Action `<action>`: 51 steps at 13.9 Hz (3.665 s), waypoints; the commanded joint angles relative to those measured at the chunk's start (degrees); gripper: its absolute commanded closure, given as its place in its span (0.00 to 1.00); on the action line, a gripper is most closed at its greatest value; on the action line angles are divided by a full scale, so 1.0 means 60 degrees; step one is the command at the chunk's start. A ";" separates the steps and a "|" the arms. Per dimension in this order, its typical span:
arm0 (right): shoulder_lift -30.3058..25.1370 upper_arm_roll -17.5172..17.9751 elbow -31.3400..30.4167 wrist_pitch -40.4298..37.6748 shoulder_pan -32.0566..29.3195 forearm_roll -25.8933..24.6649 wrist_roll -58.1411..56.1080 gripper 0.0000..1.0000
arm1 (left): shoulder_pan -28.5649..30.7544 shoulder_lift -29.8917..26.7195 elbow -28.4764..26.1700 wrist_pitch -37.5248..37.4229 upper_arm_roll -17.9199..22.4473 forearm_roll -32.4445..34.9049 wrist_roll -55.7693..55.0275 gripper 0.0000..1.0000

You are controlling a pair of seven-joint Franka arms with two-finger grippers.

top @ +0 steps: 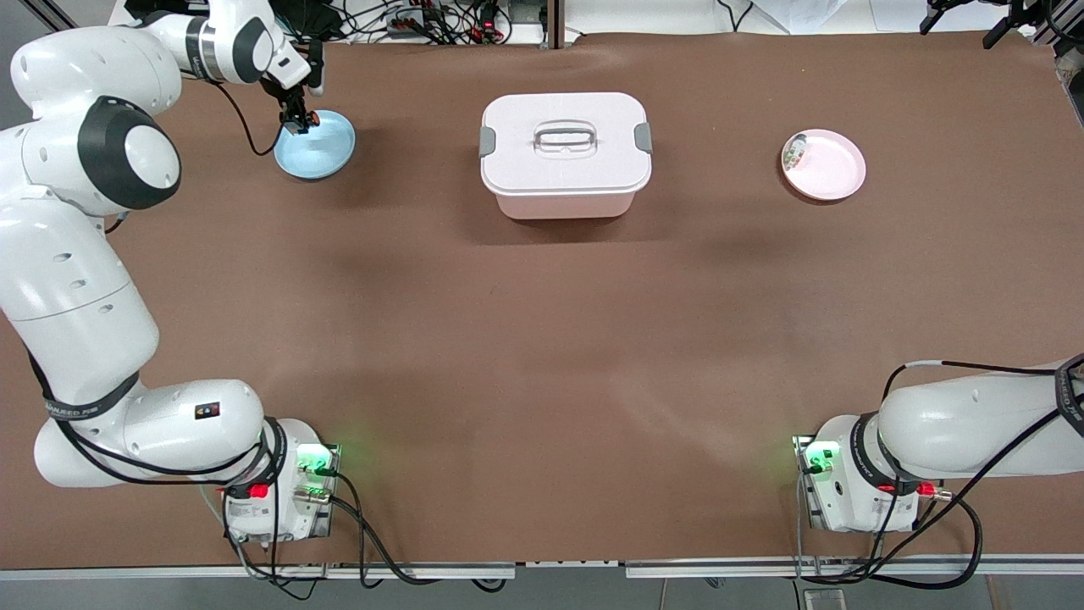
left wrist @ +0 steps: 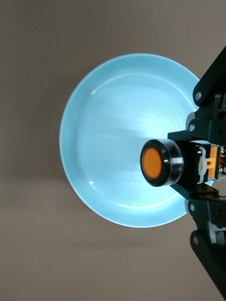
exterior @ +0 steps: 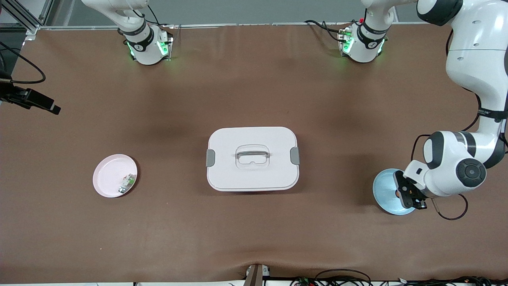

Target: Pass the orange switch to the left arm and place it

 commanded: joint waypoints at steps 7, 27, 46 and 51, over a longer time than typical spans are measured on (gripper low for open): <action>0.0036 0.0157 0.0091 0.0190 -0.0046 -0.0405 -0.0636 0.00 | 0.0065 0.0121 -0.0770 0.1295 -0.0062 0.0764 0.0465 1.00; 0.0036 0.0186 0.0076 0.0219 -0.0002 -0.0813 -0.0681 0.00 | 0.0168 -0.2294 -0.0272 -0.1823 -0.0530 -0.1682 -0.5576 0.00; -0.0433 0.0142 0.0324 -0.0323 -0.0001 -0.0962 -0.0549 0.00 | 0.0532 -0.5138 0.1001 -0.5692 -0.0868 -0.1638 -1.2998 0.00; -0.0301 0.0142 0.0501 -0.0381 -0.0031 -0.0889 -0.0608 0.00 | 0.0753 -0.5869 0.0988 -0.6261 -0.0970 -0.1682 -1.2968 0.00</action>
